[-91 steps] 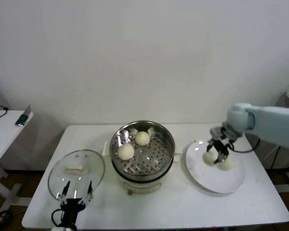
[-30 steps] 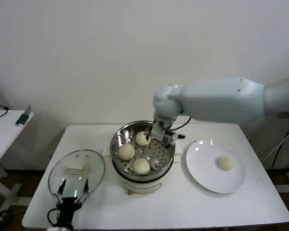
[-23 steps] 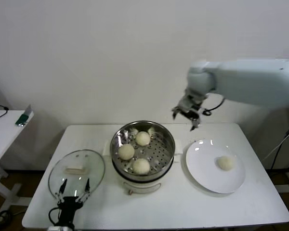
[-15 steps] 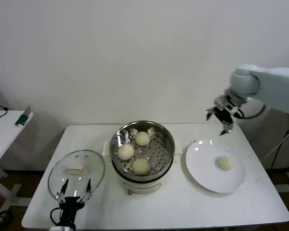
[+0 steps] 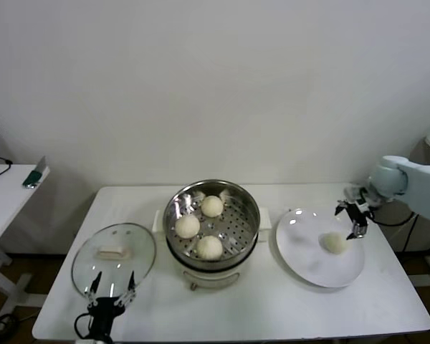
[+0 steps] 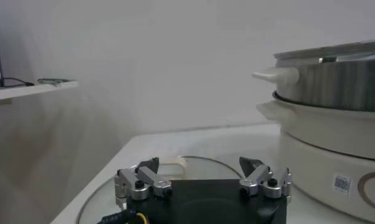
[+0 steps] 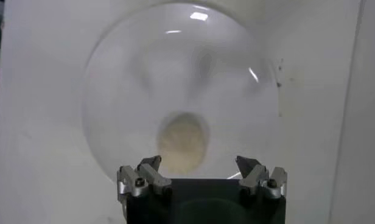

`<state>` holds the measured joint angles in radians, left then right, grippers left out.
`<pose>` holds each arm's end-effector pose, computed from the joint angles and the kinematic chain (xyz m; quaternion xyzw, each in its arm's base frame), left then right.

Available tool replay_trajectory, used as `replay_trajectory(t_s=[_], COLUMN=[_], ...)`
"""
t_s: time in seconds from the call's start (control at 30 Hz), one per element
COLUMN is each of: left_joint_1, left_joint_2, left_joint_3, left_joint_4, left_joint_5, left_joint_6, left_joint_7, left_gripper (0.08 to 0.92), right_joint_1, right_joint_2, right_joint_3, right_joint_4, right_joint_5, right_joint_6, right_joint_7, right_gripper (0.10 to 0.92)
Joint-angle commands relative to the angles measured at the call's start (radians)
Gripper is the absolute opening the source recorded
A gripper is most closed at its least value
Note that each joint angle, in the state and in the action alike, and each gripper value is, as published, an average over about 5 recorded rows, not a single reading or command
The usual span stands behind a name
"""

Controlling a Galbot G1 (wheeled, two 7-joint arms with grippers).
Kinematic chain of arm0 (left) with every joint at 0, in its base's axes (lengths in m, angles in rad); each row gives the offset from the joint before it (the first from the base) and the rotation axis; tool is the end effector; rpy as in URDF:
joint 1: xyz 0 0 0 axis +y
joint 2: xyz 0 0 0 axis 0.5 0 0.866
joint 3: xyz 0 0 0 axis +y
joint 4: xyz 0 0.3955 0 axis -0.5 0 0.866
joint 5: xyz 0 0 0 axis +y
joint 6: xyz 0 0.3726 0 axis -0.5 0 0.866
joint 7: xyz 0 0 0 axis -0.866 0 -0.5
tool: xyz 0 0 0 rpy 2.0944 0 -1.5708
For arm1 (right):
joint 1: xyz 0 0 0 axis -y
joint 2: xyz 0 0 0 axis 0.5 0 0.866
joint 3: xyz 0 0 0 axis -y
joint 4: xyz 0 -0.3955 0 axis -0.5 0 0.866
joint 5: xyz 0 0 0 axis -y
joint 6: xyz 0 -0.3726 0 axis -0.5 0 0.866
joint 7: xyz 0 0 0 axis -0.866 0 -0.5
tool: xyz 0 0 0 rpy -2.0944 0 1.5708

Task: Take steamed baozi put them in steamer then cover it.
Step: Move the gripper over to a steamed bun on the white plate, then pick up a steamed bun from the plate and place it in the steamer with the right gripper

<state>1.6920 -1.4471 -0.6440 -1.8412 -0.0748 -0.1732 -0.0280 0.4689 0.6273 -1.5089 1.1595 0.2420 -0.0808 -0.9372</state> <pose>0.1116 0.0793 -0.4447 0.0433 -0.9934 -0.0492 0.0944 0.5580 -0.2613 -0.1829 0.4840 -0.5218 0.5520 0.4345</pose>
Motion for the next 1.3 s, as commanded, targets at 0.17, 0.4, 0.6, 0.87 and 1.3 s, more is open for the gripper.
replay_trajectory(t_s=[0.17, 0.4, 0.6, 0.87, 1.3], left_joint_1=[0.002, -0.002, -0.006, -0.005, -0.004], left_joint_2=[0.002, 0.005, 0.007, 0.008, 0.022], left_joint_3=[-0.003, -0.003, -0.003, -0.002, 0.0], left_joint_4=[0.008, 0.014, 0.017, 0.014, 0.007], left_joint_5=[0.003, 0.006, 0.006, 0.004, 0.003], left_joint_6=[0.002, 0.002, 0.001, 0.001, 0.003], left_joint_7=[0.001, 0.001, 0.001, 0.002, 0.005], left_gripper=[0.823, 0.823, 0.823, 0.823, 0.823], right_joint_1=[-0.264, -0.271, -0.262, -0.11, 0.741], right_joint_2=[0.039, 0.062, 0.063, 0.06, 0.288], right_joint_3=[0.19, 0.209, 0.206, 0.108, -0.368], right_joint_4=[-0.12, -0.152, -0.146, -0.1, 0.139], right_joint_5=[-0.053, -0.072, -0.054, 0.063, 0.589], right_joint_6=[-0.047, -0.052, -0.064, -0.078, -0.132], right_joint_7=[0.034, 0.044, 0.036, 0.013, -0.081], right_gripper=[0.823, 0.814, 0.715, 0.622, 0.619])
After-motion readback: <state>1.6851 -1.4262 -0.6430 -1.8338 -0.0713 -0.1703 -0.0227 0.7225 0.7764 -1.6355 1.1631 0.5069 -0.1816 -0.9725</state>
